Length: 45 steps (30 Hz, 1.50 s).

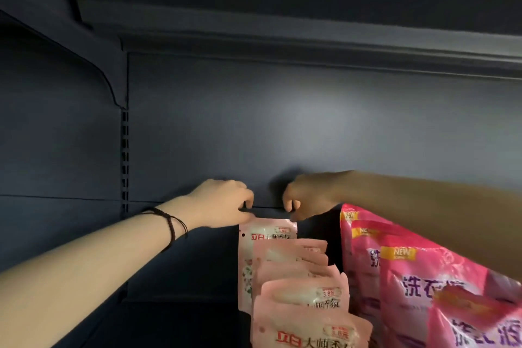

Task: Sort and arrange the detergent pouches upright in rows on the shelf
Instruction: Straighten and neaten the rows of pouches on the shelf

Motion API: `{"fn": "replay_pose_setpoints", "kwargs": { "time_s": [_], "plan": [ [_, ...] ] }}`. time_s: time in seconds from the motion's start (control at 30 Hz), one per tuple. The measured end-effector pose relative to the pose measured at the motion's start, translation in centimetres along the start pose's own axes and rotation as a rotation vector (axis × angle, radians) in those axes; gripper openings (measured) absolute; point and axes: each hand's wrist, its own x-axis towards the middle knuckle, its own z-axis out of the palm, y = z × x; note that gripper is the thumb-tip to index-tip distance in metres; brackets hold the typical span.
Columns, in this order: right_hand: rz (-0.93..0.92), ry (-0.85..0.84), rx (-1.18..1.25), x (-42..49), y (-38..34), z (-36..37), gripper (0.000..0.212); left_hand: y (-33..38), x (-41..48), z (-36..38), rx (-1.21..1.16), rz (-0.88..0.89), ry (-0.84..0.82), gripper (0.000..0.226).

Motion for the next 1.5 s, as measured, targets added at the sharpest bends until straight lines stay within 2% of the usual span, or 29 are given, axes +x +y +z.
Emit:
{"fn": "replay_pose_setpoints", "kwargs": {
  "time_s": [0.13, 0.3, 0.43, 0.6, 0.7, 0.83, 1.03, 1.3, 1.5],
  "plan": [
    [-0.017, 0.027, 0.12, 1.4, 0.6, 0.9, 0.024, 0.4, 0.6, 1.0, -0.168, -0.034, 0.044, 0.024],
    [-0.019, 0.007, 0.234, 1.9, 0.7, 2.2, 0.02, 1.4, 0.3, 2.9, -0.227, -0.054, 0.065, 0.02],
    [-0.047, -0.005, 0.139, 1.8, 0.6, 2.8, 0.018, 1.5, 0.3, 2.9, -0.36, -0.082, 0.045, 0.007],
    [-0.027, 0.031, 0.075, 0.9, 1.2, 1.7, 0.019, 1.8, 0.7, 2.4, -0.492, -0.088, 0.087, 0.008],
    [0.018, 0.081, 0.093, 0.2, 2.1, 1.0, 0.015, 2.1, 1.3, 2.0, -0.524, -0.094, 0.12, 0.009],
    [0.014, -0.014, 0.134, -0.7, 2.4, 1.5, 0.013, 3.1, 1.8, 2.3, -0.546, -0.09, 0.073, 0.019],
    [0.014, -0.058, 0.094, -1.3, 2.3, 2.9, 0.02, 4.4, 2.1, 3.2, -0.573, -0.097, 0.017, 0.004],
    [-0.007, -0.015, 0.163, -1.6, 2.7, 2.7, 0.025, 3.8, 1.7, 2.3, -0.585, -0.119, 0.01, 0.006],
    [0.008, 0.052, 0.16, -1.5, 2.9, 3.2, 0.02, 3.3, 0.9, 2.1, -0.579, -0.186, 0.006, 0.012]
  ]
}}
